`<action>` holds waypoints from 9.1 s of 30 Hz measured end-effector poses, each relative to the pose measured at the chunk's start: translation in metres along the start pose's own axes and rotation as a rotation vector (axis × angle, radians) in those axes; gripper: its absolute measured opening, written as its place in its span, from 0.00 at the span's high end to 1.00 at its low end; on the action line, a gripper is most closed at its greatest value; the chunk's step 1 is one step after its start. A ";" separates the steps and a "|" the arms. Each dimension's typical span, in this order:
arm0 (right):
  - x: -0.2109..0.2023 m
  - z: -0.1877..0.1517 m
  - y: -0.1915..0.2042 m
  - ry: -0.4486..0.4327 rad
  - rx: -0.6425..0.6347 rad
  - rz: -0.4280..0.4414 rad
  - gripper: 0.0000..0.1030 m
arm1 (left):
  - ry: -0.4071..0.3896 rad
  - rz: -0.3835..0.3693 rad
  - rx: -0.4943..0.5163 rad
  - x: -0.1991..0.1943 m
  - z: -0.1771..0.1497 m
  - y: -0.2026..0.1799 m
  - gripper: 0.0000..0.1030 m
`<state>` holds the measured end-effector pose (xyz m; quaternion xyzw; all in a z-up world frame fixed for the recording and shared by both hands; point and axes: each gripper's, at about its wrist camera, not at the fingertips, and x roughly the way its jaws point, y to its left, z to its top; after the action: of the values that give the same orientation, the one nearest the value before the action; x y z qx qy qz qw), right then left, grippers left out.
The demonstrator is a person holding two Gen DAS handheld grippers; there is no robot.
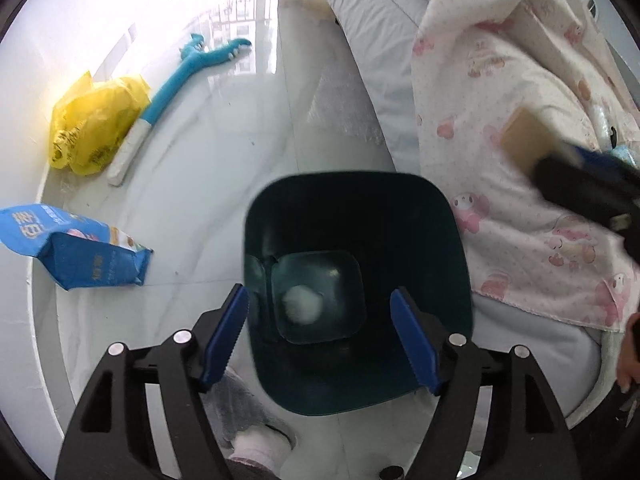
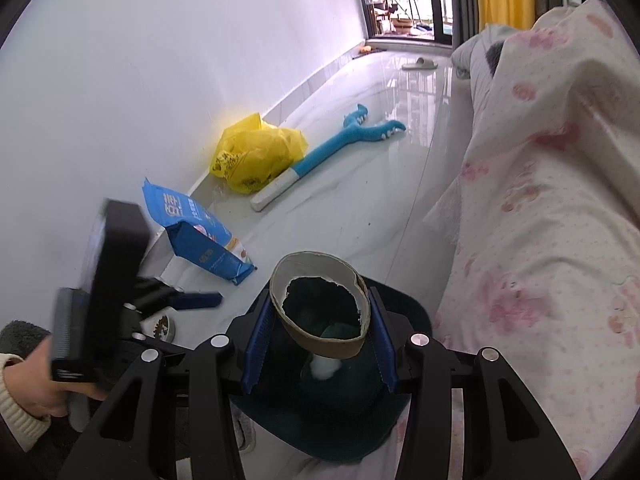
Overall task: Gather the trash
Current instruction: 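Carry the tissue ball and tape roll over the green bin and release both, then move both open grippers back over the bed toward the remaining items, then grasp the blue-white wet-wipe pack with the right gripper while the left grasps the black tissue pack, then carry both packs over the green bin and open both grippers to drop them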
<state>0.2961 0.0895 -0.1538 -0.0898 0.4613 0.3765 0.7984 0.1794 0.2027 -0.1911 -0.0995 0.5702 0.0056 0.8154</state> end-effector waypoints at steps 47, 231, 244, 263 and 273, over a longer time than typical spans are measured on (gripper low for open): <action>0.065 -0.014 0.016 0.143 0.017 -0.022 0.29 | -0.682 0.038 0.125 -0.170 0.007 -0.024 0.15; -0.113 0.013 -0.078 -0.254 0.085 0.076 0.90 | -0.204 -0.109 0.144 -0.035 0.034 -0.110 0.49; -0.063 0.022 -0.037 -0.156 0.038 0.090 0.90 | -0.015 -0.087 0.035 0.007 0.016 -0.051 0.49; 0.012 0.021 -0.002 0.019 0.008 0.111 0.90 | 0.159 -0.108 -0.046 0.030 -0.009 -0.003 0.34; 0.059 0.011 0.009 0.124 0.021 0.105 0.90 | 0.058 -0.069 -0.036 -0.001 -0.007 0.017 0.25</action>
<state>0.3147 0.1321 -0.1931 -0.0803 0.5179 0.4067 0.7483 0.1700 0.2181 -0.1949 -0.1340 0.5897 -0.0151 0.7963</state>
